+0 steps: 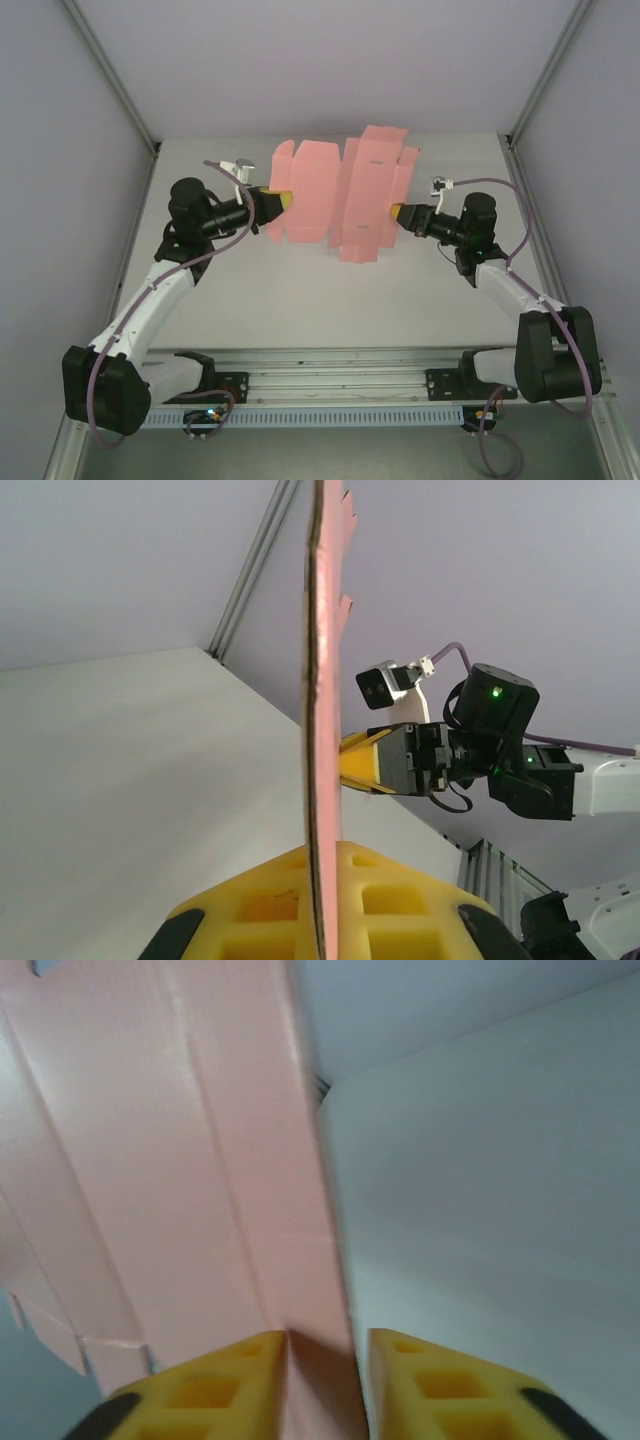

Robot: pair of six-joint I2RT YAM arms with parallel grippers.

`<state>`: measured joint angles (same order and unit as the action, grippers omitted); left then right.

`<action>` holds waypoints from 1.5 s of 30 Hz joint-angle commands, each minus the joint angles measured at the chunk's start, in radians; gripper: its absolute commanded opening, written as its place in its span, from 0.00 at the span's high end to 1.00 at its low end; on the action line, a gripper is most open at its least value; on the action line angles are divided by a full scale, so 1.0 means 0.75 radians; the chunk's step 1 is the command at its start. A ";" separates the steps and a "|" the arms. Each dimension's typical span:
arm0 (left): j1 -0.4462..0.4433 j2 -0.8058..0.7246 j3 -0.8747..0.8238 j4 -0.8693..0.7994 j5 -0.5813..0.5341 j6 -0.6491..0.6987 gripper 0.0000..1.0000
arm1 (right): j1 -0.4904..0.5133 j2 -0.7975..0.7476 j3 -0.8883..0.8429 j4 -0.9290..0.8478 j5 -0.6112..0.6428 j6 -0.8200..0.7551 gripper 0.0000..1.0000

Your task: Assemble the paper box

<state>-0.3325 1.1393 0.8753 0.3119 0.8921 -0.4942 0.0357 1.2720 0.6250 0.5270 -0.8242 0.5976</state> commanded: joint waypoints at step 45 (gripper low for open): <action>0.073 0.104 -0.019 -0.710 -0.805 0.131 0.00 | 0.679 0.388 0.418 -0.664 1.752 -1.802 1.00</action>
<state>-0.2852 1.2018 0.8249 -0.2199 0.2680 -0.3752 0.5304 1.5444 0.9726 -0.1497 0.3943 -0.6186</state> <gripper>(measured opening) 0.999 0.044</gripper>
